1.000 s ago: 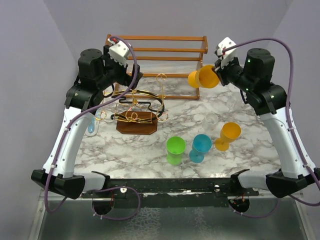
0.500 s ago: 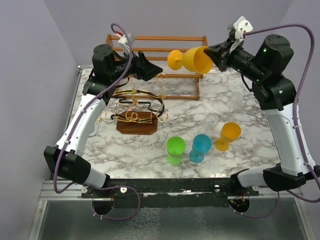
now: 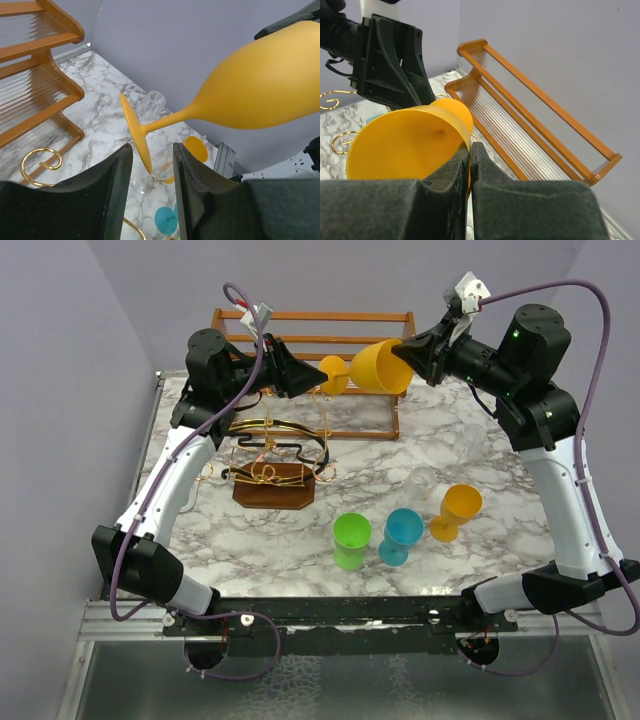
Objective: Place the wine glass upside down on the wine glass rack
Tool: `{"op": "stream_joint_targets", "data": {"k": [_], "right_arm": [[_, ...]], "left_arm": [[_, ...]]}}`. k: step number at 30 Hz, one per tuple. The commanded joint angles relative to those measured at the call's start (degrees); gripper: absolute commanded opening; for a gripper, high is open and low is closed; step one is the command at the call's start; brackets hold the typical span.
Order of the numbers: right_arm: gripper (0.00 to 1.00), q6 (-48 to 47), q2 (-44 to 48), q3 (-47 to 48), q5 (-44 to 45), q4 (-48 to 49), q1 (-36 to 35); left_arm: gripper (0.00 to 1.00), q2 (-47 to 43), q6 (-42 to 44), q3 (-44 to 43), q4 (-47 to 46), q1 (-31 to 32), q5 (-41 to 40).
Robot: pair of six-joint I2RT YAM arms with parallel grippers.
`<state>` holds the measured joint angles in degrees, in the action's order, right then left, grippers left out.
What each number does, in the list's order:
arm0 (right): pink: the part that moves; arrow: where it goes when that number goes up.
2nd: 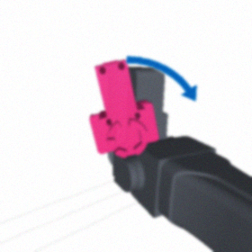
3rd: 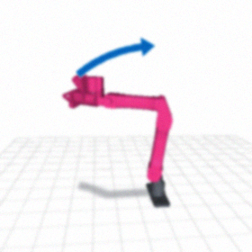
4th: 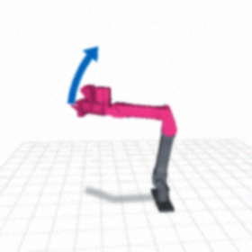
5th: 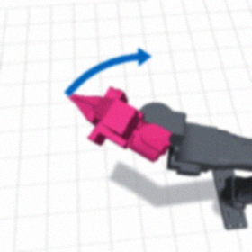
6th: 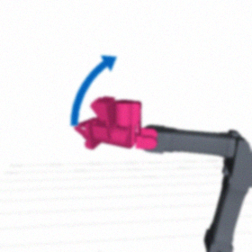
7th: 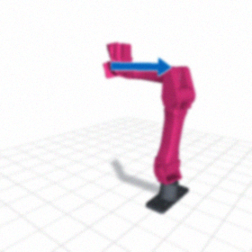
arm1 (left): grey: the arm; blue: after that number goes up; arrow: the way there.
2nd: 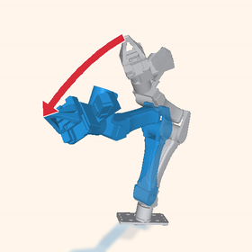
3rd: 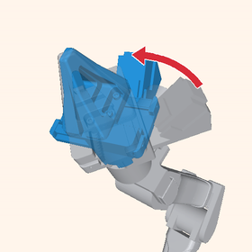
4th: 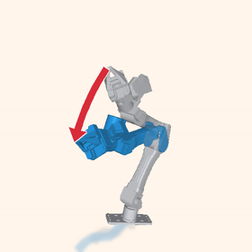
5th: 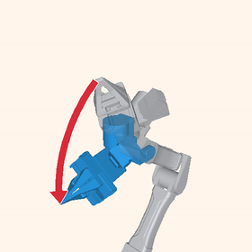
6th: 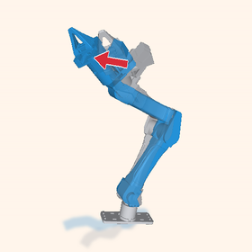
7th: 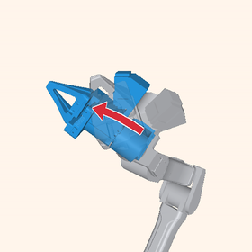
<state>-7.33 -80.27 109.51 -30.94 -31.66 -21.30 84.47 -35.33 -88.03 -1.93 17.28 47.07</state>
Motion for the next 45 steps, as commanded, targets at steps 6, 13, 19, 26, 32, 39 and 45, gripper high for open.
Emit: {"op": "stream_joint_targets", "data": {"k": [6, 13, 19, 26, 32, 39, 45], "right_arm": [[0.01, 1.4, 1.0, -0.4, -2.9, 3.0, -0.1], [0.01, 0.6, 1.8, -2.5, -2.3, 3.8, -0.1], [0.22, -1.3, 2.7, -4.7, -1.3, 3.8, -0.1], [0.74, -5.3, 5.5, -7.3, 1.8, 2.4, -0.1], [0.99, -10.0, 8.1, -9.9, 6.8, 1.1, -0.1], [1.0, -17.8, 9.2, -15.9, 8.0, -1.2, -0.1], [1.0, -20.9, 9.5, -23.1, 6.2, 0.4, -0.1]], "left_arm": [[0.31, 1.1, -1.7, 1.2, -2.7, 0.3, 1.8], [0.02, 0.9, -1.5, 1.4, -2.8, 0.3, 2.0], [0.0, -0.3, 1.3, 0.8, 0.5, 0.0, -0.2], [0.0, -3.5, 6.3, -0.7, 4.1, -5.0, -1.6], [0.0, -6.3, 19.1, -5.6, 13.6, -9.4, -9.1], [0.0, -8.9, 42.9, -13.2, 27.4, -9.5, -27.0], [0.0, -11.0, 51.9, -16.2, 29.9, -9.5, -40.9]]}}
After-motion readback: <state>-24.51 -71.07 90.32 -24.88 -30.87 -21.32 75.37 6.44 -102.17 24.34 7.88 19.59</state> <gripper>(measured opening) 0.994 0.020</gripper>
